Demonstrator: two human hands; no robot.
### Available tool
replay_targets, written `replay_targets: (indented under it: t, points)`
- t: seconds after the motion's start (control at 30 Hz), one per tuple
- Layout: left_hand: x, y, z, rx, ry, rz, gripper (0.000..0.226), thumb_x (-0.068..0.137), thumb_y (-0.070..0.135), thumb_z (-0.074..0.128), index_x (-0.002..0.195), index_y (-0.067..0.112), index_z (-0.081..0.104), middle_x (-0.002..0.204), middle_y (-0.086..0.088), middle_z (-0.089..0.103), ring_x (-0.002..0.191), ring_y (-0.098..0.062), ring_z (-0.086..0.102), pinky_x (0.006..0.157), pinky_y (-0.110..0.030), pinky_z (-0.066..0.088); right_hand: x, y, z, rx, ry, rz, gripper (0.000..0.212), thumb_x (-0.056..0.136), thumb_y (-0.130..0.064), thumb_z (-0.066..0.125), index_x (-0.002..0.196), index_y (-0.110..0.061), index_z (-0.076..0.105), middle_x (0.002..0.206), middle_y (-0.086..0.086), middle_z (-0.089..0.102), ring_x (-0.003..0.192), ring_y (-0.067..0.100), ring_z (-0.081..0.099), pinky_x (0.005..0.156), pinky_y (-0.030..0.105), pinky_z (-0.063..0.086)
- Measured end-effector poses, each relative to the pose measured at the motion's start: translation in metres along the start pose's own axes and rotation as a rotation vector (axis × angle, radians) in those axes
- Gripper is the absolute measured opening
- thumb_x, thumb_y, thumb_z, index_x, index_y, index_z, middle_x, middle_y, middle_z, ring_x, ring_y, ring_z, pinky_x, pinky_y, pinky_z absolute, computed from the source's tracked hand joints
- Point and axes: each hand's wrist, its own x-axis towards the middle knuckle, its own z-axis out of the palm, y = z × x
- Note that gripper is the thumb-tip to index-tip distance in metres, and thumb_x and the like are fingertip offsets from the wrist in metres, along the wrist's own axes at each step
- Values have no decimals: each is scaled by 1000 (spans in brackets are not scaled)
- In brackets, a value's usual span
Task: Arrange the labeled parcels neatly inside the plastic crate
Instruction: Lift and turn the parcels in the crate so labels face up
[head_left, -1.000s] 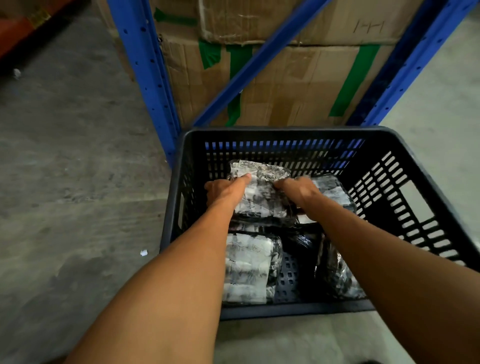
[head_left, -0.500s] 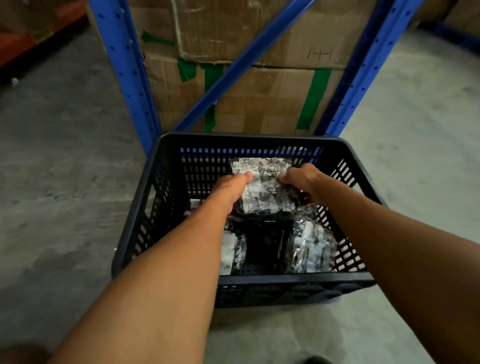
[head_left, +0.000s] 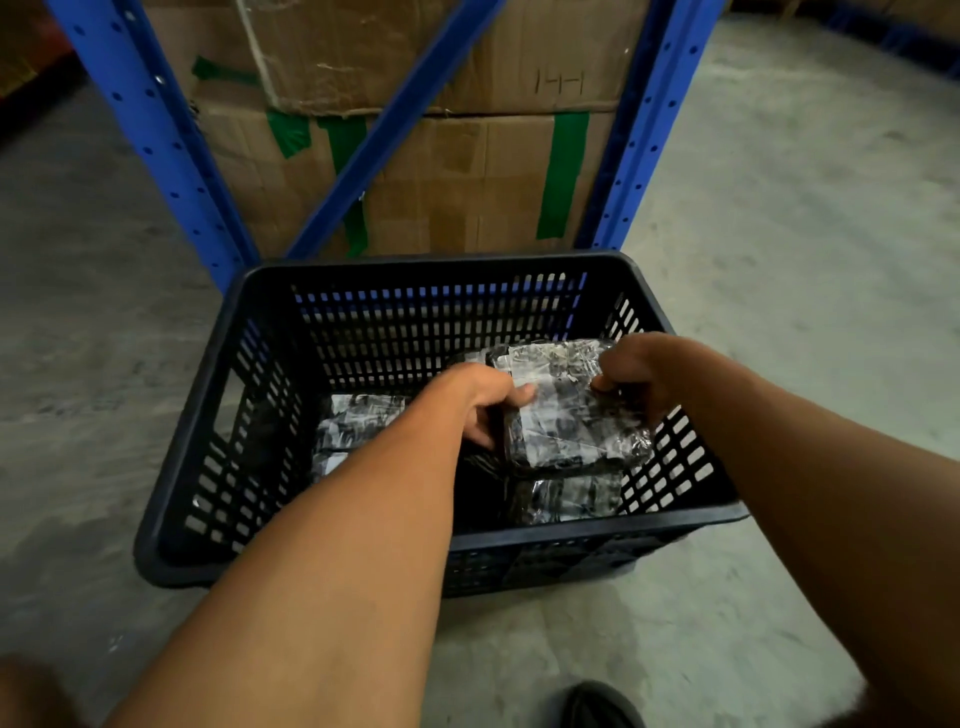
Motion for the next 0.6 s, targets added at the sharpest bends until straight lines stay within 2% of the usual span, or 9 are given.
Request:
replay_targets:
  t: [0.07,0.17,0.23,0.33,0.4,0.47,0.53,0.6]
  points:
    - [-9,1,2,53,-19,3,52,94,13,67,138,-4,47,128,-15,62,123,-31,58,98,-50,50,-4,-1,0,-102,-15,25,24,103,-11,30,108,6,47,113,29,57,111,42,60,101,60,44]
    - [-8,-3,5,156,-12,15,65,88,14,74,142,-6,43,144,-15,51,133,-32,50,96,-41,54,-13,-3,8,-183,25,28,27,103,-7,36,118,10,50,127,32,57,115,45,60,101,56,47]
    - [-2,-8,4,227,-58,20,62,83,16,79,134,-7,51,136,-9,57,124,-30,59,93,-33,56,-21,-5,12,-302,171,-40,27,99,-7,49,115,12,58,125,28,62,113,40,64,99,46,51]
    - [0,-17,8,280,-161,-5,61,79,12,82,130,-8,54,134,-19,61,116,-28,66,97,-33,55,-25,-15,17,-392,430,-190,33,92,-4,58,123,5,59,123,23,62,105,36,67,93,42,55]
    - [-1,-26,13,302,-166,-3,62,78,9,83,129,-7,52,133,-20,61,115,-28,66,95,-35,56,-26,-24,23,-397,439,-205,33,93,-2,54,125,6,56,120,23,62,98,36,67,86,39,56]
    - [0,-34,13,281,-187,21,48,78,3,81,118,-7,56,122,-19,64,114,-31,66,85,-35,61,-26,-31,29,-406,447,-215,33,93,-2,51,125,6,55,117,24,61,100,36,66,82,39,53]
    - [0,-36,-4,261,-182,61,24,83,-7,73,102,-3,59,97,-18,67,98,-31,71,70,-31,62,-25,-42,32,-408,547,-285,33,91,-4,53,124,4,56,121,23,60,108,37,63,85,38,51]
    - [-1,-35,-37,311,-29,110,16,88,-10,66,99,1,61,83,-15,66,74,-22,69,63,-29,62,-20,-56,37,-347,591,-361,30,90,-6,56,119,1,57,119,22,61,108,38,62,80,37,50]
